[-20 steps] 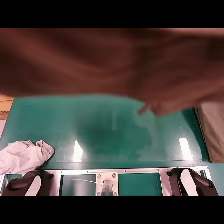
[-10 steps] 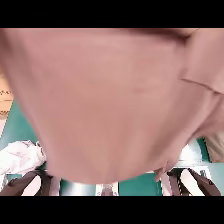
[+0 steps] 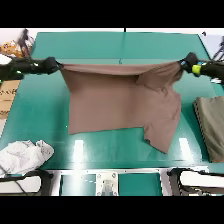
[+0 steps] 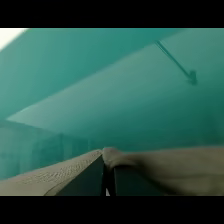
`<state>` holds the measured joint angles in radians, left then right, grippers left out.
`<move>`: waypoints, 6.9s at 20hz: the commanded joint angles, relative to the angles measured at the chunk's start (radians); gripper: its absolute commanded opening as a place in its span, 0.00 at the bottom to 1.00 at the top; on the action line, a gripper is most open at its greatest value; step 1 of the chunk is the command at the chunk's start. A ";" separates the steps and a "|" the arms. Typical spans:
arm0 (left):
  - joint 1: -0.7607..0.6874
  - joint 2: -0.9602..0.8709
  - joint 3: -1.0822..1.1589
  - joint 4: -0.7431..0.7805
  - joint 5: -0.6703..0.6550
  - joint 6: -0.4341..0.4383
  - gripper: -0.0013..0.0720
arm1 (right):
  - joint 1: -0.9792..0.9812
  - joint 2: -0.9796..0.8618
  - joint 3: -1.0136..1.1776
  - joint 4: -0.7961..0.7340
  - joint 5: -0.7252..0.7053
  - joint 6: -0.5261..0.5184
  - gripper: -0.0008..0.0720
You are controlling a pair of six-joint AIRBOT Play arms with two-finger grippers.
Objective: Fold the shirts.
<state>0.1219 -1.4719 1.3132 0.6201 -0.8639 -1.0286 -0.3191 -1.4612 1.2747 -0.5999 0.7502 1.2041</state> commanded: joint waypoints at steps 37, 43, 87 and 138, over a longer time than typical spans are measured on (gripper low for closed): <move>-0.105 -0.356 0.142 0.262 -0.094 -0.130 0.19 | -0.059 -0.425 0.366 -0.449 0.414 0.101 0.16; -0.002 -0.355 0.333 0.270 -0.629 -0.284 0.66 | -0.152 -0.410 0.472 -0.451 0.751 0.188 0.20; -0.223 0.385 -0.672 0.524 -0.028 -0.679 0.05 | -0.231 0.441 -0.766 -0.389 0.452 0.259 0.04; -0.080 -0.097 0.221 0.452 -0.266 -0.505 0.72 | -0.100 -0.542 0.297 -0.035 0.678 -0.151 0.85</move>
<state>0.0425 -1.5696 1.5333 1.0901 -1.1240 -1.5360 -0.4625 -1.9900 1.5398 -0.6891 1.4143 1.0775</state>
